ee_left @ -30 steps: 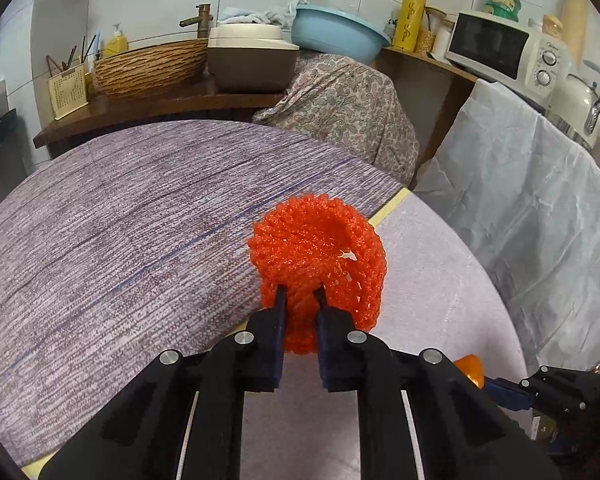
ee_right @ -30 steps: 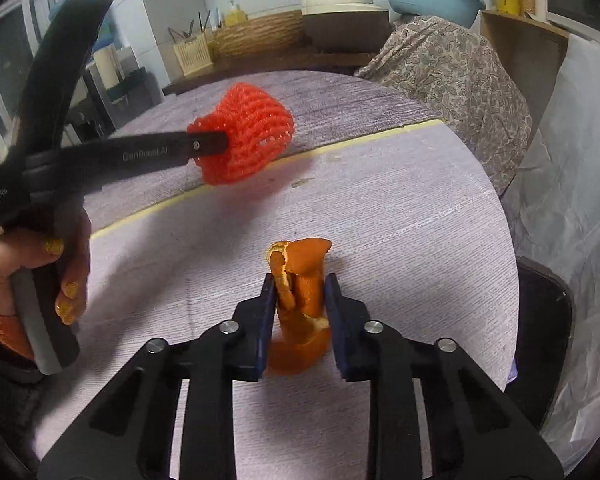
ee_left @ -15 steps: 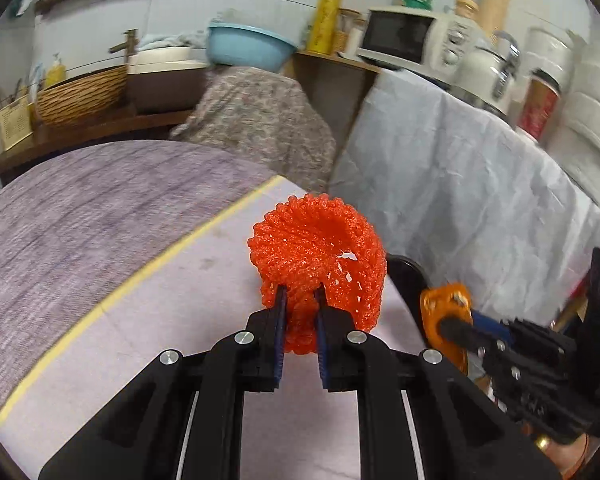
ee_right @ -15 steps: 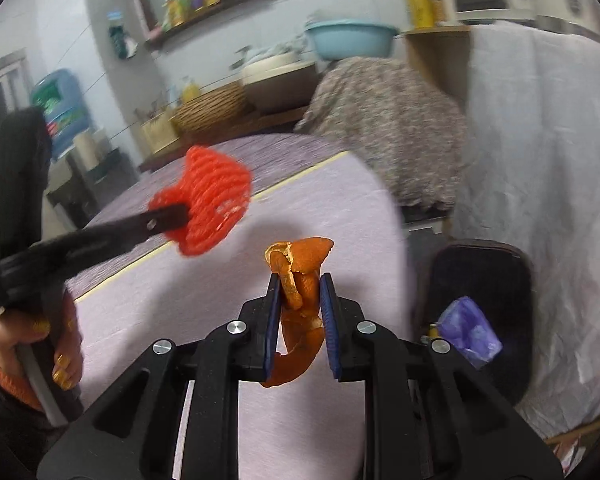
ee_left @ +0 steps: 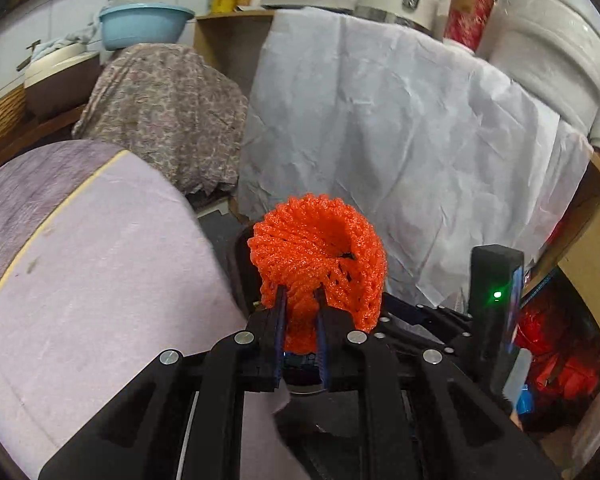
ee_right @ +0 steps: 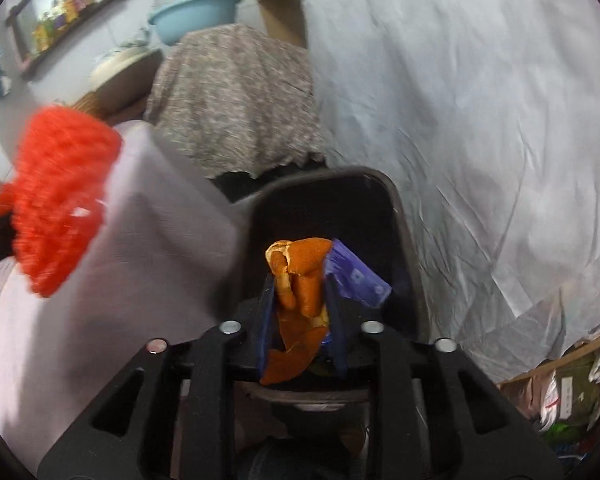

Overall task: Collect trash
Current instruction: 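Carry the peel and mesh net to the black bin and open both grippers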

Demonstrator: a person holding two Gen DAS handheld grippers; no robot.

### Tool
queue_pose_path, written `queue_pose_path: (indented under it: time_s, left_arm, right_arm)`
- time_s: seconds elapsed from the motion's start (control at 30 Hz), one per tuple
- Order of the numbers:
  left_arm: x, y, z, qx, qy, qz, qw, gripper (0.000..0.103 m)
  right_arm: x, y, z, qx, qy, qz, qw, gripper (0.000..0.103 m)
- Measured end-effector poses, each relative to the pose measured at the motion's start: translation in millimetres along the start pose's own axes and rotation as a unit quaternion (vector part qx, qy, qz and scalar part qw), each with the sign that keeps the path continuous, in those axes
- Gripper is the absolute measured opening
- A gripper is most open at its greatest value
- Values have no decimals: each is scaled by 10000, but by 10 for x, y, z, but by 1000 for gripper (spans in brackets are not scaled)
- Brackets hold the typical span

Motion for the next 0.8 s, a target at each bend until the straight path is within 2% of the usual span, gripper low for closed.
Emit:
queue_pose_path:
  time_s: [0.07,0.2,0.37,0.47,0.63,0.7,0.77,0.8]
  left_arm:
    - [75,-12,87,47,22,-54,10000,13]
    - [272,-12,229,155,66,-209,9996,13]
    - [476,-47,312,283,183,-401,9986,14]
    - [559,-67,344,269,154,-503,9983,14]
    - [614,-80,402,453,272,-477,9975,18]
    - [636,-78,415,492,276,-490,9972,28]
    - [642,-65,412,529,340,-446,9970,57]
    - [624,-60,402,558,395,-388,9969,61]
  right_arm:
    - [64,-19,127,128,-46,-22,9999,49]
    - [-6,-119,296,246,-221,34,9994,53]
    - [-248,-117,524,327,-574,294,9974,66]
    - [-413,-98,663,327,-892,431,9945,69]
    - [-591,-89,814,465,-1066,573,9916,72]
    - [-648,-107,849,495,-1122,619,9905,73]
    - [-675,-101,878,549,-1184,642,9894,73]
    - [-688,-99,883,559,-1178,653,9893,73]
Point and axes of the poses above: each gripper's, at about its wrist camera, not at the fingertips, and x roughly the way its jaws point, z to its right, y to its top, the point moved 10 cm from there along x, roughly the way its jaws point, and after that the axes turned 11 degrees about y, right-handed, at the moved point
